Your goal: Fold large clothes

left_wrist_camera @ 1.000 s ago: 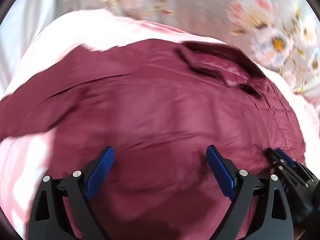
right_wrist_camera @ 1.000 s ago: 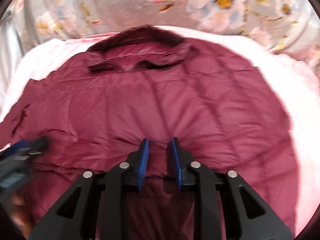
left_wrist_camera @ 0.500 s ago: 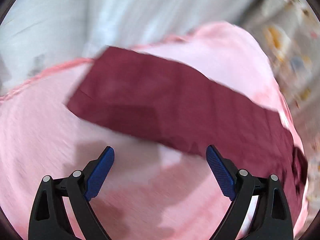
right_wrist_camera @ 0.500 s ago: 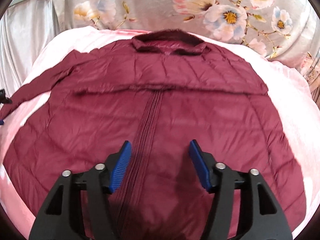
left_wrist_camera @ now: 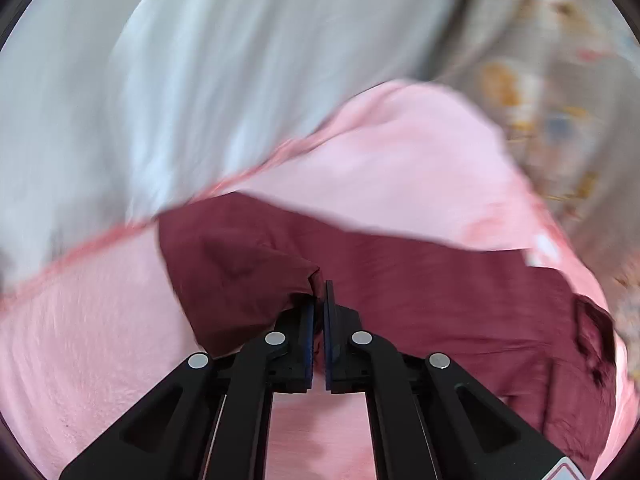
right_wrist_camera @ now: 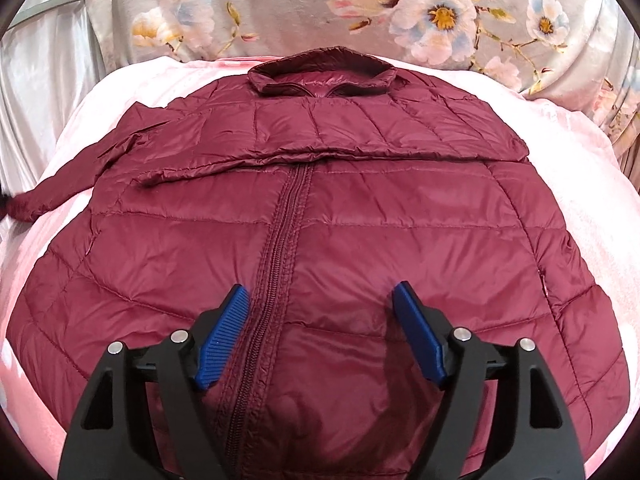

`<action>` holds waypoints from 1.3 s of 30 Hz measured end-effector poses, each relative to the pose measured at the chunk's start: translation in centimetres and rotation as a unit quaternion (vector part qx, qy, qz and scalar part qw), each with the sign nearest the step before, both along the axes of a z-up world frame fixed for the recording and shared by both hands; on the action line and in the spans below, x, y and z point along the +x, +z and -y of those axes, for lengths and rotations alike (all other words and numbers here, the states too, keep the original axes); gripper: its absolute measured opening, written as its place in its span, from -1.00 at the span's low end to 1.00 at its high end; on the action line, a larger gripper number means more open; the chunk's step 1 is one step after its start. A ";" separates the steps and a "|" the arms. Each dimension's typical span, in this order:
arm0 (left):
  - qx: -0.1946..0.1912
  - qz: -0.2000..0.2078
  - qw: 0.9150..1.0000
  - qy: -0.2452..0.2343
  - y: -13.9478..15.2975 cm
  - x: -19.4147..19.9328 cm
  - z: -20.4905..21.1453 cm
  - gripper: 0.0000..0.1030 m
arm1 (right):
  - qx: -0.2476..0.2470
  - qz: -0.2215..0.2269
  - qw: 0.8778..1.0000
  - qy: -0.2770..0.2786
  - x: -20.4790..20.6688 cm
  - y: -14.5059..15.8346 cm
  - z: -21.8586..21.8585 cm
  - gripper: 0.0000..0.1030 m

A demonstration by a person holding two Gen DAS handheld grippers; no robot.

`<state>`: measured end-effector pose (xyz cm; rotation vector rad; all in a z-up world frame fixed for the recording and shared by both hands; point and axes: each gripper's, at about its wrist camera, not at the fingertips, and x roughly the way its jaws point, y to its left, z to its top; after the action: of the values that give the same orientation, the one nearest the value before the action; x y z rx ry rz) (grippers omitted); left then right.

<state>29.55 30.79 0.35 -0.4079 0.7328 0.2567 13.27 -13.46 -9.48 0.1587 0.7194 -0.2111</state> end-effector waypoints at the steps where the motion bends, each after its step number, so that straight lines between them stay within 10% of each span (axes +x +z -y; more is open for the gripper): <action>1: 0.010 0.020 0.999 -0.025 1.9 -0.1 2.2 -1.00 | 0.002 0.001 1.000 0.000 -0.1 0.0 0.0 0.42; 7: 0.049 0.115 0.973 -0.195 10.0 -2.5 17.4 -1.00 | 0.019 0.028 0.999 -0.011 -1.3 0.8 1.0 0.42; 12: 0.028 0.099 0.935 -0.340 9.5 -4.3 30.4 -0.93 | 0.032 0.044 0.998 -0.029 -3.2 2.0 2.8 0.42; 14: 0.004 0.070 0.923 -0.379 7.7 -4.6 33.5 -0.73 | 0.032 0.046 0.998 -0.038 -4.0 2.4 3.9 0.42; 16: -0.011 0.043 0.917 -0.397 5.5 -4.4 35.6 0.02 | 0.031 0.047 0.997 -0.047 -4.7 2.7 5.2 0.43; 19: -0.029 0.027 0.924 -0.381 2.7 -5.5 35.2 0.41 | 0.040 0.040 0.997 -0.057 -5.5 2.6 6.9 0.44; 25: -0.100 -0.005 0.940 -0.327 -0.1 -5.4 28.3 0.42 | 0.073 0.044 0.996 -0.038 -3.8 3.5 8.2 0.44; 31: -0.078 -0.044 0.969 -0.231 -2.0 -3.8 20.6 0.42 | 0.093 0.052 0.994 -0.006 1.7 5.3 7.4 0.44; 39: -0.119 -0.086 0.970 -0.194 -5.5 -3.5 15.8 0.42 | 0.174 0.008 0.985 -0.018 7.2 3.4 8.9 0.14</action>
<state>26.06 14.94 -5.13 -0.4629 1.0020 -0.1688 20.50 -22.36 -6.13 0.5058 0.7339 -0.1179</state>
